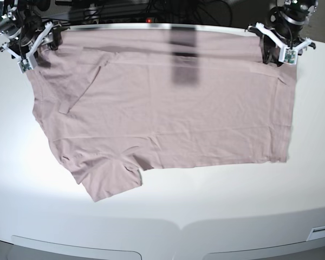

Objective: Fold the T-shirt properly

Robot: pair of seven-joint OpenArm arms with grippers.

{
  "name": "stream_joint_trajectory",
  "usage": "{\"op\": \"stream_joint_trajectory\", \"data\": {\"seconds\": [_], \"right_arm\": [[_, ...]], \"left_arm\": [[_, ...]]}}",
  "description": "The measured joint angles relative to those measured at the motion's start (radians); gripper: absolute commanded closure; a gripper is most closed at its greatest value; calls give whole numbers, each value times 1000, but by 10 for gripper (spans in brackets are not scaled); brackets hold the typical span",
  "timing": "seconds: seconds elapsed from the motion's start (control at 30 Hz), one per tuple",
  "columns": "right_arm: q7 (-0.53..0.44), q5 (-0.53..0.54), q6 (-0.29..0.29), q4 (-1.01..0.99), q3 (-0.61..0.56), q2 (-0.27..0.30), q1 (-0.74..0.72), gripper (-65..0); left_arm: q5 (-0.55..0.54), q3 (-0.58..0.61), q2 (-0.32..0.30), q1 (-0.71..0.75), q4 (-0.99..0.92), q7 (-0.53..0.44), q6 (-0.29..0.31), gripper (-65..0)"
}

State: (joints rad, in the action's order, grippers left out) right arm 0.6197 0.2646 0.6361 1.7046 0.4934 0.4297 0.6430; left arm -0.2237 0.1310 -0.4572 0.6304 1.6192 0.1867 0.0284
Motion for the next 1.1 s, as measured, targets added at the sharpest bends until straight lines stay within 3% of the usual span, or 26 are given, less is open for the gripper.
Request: {"op": "stream_joint_trajectory", "data": {"seconds": [0.07, 0.3, 0.4, 1.1], "right_arm": [[3, -1, 0, 19, 0, 0, 0, -355], [2, -1, 0, 109, 2, 0, -3, -355], [2, 0, 0, 125, 2, 0, -3, -355], [-10, 0, 0, 126, 2, 0, -3, -355]], "left_arm": [[11, 0, 0, -2, 31, 67, -3, -215], [88, 3, 1, 6, 90, 154, -14, -215], [99, 9, 6, 15, 102, 157, -55, -215], [96, 14, 6, -65, 98, 236, -52, -215]]}}
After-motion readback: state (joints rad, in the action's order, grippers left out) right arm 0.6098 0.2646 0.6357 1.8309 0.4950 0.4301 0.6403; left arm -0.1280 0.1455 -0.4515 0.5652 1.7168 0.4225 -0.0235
